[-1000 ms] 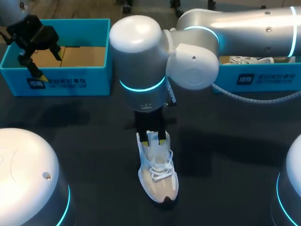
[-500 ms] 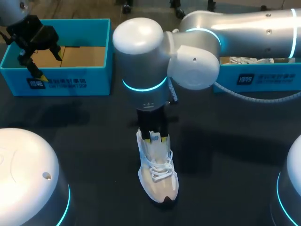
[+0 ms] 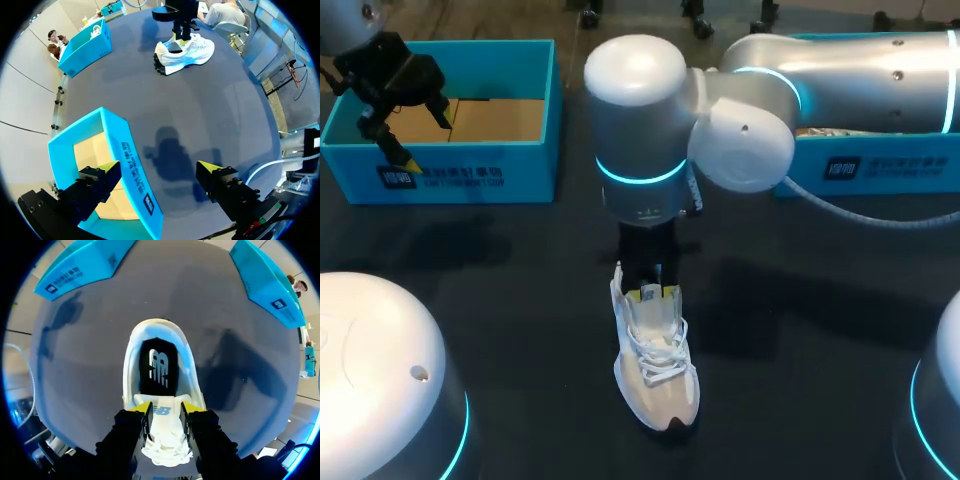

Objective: Take the shoe out of the shoebox, open the shoe tongue, remove and reinsert the insole, then place the shoe into the shoebox

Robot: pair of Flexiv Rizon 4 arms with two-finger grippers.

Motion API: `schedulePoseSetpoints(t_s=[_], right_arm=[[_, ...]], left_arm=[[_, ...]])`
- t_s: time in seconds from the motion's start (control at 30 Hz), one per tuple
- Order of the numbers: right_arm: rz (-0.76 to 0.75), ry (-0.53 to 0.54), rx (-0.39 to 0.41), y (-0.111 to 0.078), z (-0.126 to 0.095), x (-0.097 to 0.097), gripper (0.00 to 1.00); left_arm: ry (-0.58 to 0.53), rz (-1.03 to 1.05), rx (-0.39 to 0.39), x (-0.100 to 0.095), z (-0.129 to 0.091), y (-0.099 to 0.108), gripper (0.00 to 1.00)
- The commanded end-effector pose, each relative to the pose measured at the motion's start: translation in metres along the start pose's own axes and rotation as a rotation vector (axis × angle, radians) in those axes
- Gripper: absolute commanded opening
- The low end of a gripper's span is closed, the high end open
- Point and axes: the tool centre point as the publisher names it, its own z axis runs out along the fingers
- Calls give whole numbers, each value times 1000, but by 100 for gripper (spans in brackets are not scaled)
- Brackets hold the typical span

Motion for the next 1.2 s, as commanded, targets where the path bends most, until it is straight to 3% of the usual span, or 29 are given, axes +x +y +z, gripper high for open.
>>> schedulePoseSetpoints(t_s=[0.03,0.2,0.23,0.27,0.3,0.53,0.57,0.83,0.87,0.97,1.2], right_arm=[[-29,-21,-17,-5,-26,-2,36],[-262,-19,-11,2,-54,2,41],[-344,-3,-6,4,-57,3,49],[-392,-10,-17,6,-60,3,80],[-474,-3,-20,7,-64,3,100],[-1151,47,-46,11,-75,8,100],[-1174,85,-31,12,-77,8,100],[-1174,85,-31,12,-77,8,100],[-1239,28,13,19,-71,15,100],[-1380,-53,45,33,-65,21,100],[-1635,-162,-17,44,-56,26,100]], left_arm=[[1,1,-3,0,0,0,100],[1,1,-3,0,0,0,100],[1,1,-3,0,0,0,100],[1,1,-3,0,0,0,100],[1,1,-3,0,0,0,100],[1,1,-3,0,0,0,100],[1,1,-3,0,0,0,100],[1,1,-3,0,0,0,100],[1,1,-3,0,0,0,100],[1,1,-3,0,0,0,100],[1,1,-3,0,0,0,100]])
